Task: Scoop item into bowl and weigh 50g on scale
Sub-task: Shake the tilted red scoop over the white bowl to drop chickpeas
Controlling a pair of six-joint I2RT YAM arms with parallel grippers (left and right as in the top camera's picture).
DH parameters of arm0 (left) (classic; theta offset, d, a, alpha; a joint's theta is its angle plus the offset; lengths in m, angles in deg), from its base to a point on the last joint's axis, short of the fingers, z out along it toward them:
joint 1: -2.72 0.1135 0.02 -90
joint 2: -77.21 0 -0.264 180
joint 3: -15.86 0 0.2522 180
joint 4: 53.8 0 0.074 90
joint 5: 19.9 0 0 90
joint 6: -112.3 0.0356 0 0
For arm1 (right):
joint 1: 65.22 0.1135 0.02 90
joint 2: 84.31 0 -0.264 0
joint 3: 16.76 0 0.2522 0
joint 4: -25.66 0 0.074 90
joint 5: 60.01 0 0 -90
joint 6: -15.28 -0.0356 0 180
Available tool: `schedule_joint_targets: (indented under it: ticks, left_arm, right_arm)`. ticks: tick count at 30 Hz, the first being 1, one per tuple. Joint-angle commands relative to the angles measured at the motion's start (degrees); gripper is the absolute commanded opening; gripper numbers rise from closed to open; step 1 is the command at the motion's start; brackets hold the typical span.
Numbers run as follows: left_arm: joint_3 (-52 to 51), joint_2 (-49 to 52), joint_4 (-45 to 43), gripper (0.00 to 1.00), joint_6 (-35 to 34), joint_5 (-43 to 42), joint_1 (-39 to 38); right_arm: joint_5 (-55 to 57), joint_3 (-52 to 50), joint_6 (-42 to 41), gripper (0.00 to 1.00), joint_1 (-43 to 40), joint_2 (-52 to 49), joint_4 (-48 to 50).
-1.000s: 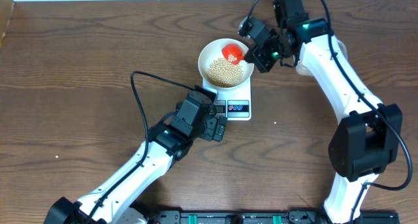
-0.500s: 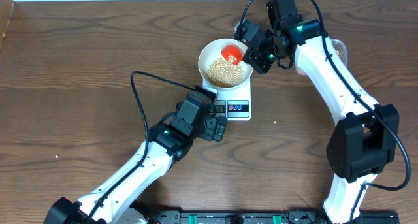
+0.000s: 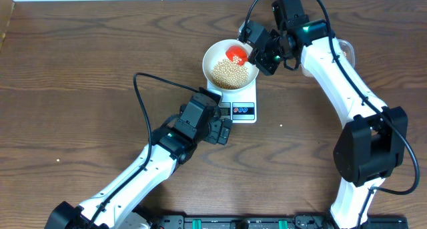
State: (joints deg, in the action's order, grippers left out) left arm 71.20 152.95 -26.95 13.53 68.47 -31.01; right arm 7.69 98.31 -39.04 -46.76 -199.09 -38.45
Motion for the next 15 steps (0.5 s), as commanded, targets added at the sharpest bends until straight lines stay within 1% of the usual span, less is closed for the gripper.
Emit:
schedule_joint_targets:
  ticks: [1, 15]
  left_arm:
    - [-0.22, -0.2, 0.09, 0.99, 0.39, -0.31, 0.28]
    - [-0.22, -0.2, 0.09, 0.99, 0.39, -0.31, 0.28]
  right_arm:
    - [-0.28, 1.44, 1.25, 0.01, 0.35, 2.03, -0.11]
    - [-0.09, 1.44, 4.28, 0.01, 0.35, 2.03, 0.02]
